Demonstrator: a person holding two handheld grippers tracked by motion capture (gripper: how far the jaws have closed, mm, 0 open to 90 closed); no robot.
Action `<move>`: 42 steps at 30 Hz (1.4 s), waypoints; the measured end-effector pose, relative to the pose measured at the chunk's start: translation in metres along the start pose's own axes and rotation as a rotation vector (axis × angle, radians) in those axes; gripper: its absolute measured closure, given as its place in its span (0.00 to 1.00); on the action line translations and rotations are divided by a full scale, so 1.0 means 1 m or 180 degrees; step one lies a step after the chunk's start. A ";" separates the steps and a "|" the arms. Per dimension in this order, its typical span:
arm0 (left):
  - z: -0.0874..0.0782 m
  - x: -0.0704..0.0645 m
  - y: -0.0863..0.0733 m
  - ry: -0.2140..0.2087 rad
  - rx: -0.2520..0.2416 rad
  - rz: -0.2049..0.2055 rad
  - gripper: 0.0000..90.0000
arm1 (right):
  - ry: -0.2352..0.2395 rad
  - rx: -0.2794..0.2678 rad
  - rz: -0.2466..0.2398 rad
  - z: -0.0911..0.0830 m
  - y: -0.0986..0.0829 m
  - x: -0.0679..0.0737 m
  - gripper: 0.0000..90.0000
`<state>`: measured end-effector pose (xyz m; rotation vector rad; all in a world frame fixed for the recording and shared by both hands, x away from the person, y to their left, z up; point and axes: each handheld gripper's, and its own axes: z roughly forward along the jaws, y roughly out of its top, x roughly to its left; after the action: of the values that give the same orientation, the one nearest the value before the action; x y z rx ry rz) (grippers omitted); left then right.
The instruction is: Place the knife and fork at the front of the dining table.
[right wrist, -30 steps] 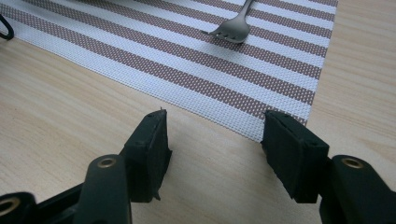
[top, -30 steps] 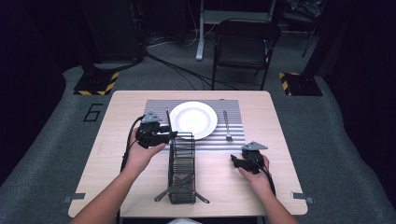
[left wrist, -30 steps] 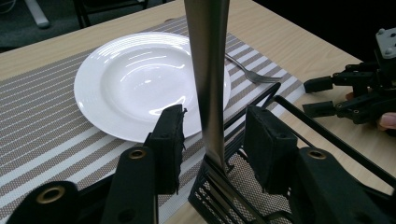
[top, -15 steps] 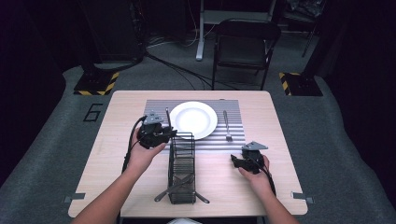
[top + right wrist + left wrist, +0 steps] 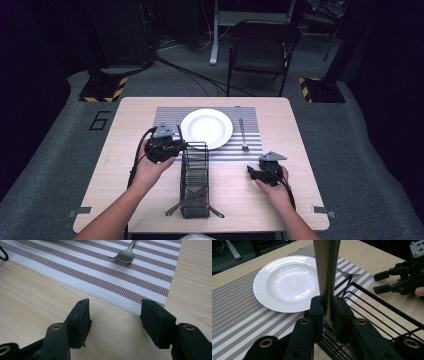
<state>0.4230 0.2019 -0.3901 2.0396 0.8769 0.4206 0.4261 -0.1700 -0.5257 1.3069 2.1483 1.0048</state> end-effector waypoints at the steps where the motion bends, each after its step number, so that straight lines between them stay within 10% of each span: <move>1: -0.001 0.000 0.000 -0.0015 0.0003 0.0000 0.88 | 0.0000 -0.0001 0.0000 0.000 0.000 0.000 0.45; 42: -0.044 0.007 0.056 -0.0201 0.0129 -0.0019 0.91 | 0.0002 0.0001 -0.0005 0.000 0.000 0.000 0.45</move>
<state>0.4269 0.2109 -0.3191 2.0753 0.8593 0.3360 0.4262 -0.1702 -0.5257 1.3051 2.1497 1.0042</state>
